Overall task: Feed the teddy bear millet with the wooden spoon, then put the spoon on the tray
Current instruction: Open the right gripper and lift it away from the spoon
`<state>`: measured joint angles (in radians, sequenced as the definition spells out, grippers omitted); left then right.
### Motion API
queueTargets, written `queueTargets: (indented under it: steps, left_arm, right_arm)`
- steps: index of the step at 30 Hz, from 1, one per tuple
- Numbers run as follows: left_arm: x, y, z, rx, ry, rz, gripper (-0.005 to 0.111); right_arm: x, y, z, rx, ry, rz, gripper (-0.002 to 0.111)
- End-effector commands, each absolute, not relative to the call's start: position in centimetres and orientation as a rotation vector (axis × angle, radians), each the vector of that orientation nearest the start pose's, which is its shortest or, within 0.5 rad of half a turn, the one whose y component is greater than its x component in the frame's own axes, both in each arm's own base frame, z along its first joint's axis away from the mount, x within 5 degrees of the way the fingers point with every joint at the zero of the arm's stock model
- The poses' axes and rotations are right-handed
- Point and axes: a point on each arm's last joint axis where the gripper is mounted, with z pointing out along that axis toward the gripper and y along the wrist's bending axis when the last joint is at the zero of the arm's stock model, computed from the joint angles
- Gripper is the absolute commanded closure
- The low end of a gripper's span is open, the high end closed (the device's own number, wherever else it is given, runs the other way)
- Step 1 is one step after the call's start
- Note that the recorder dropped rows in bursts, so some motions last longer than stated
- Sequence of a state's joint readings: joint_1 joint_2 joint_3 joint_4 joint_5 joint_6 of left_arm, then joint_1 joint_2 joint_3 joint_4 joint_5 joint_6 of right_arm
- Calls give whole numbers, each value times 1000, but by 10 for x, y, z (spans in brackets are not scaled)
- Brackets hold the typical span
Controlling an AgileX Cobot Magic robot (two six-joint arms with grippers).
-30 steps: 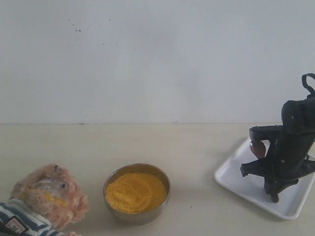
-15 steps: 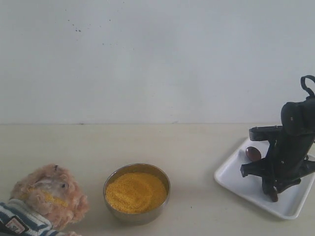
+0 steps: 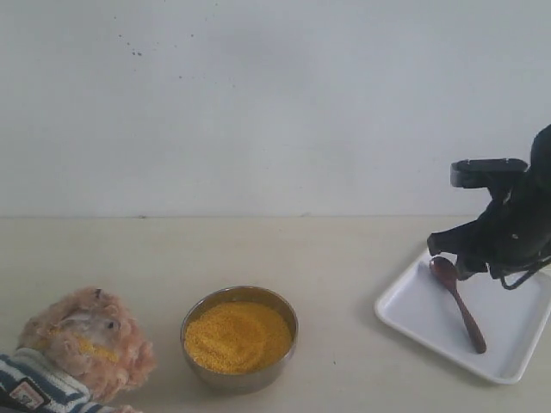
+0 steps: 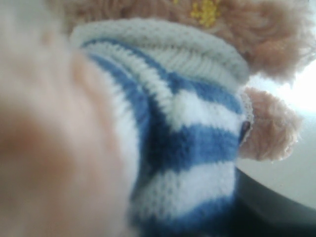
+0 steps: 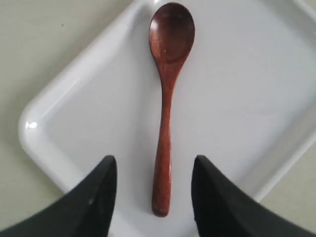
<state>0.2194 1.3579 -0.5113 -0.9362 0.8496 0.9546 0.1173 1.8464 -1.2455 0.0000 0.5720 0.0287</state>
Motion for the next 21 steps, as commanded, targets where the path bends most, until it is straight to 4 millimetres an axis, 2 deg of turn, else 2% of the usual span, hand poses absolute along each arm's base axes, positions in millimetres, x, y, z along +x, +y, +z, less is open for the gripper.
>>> queueTargets:
  steps: [1,4,8,17,21]
  left_arm:
    - [198,-13,182,95,2661,-827,101]
    - [198,-13,182,95,2661,-827,101]
    - [198,-13,182,95,2661,-827,101]
    - [198,-13,182,95,2661,-827,101]
    - [198,-13,182,95,2661,-827,101]
  right_arm:
    - [352,41,228,-108,2515,68,85]
    - [327,39,242,-76,2433,97,108]
    - [287,35,252,-40,2362,128,108]
    - [188,26,254,17,2271,195,108]
    - [151,23,259,8,2208,222,108]
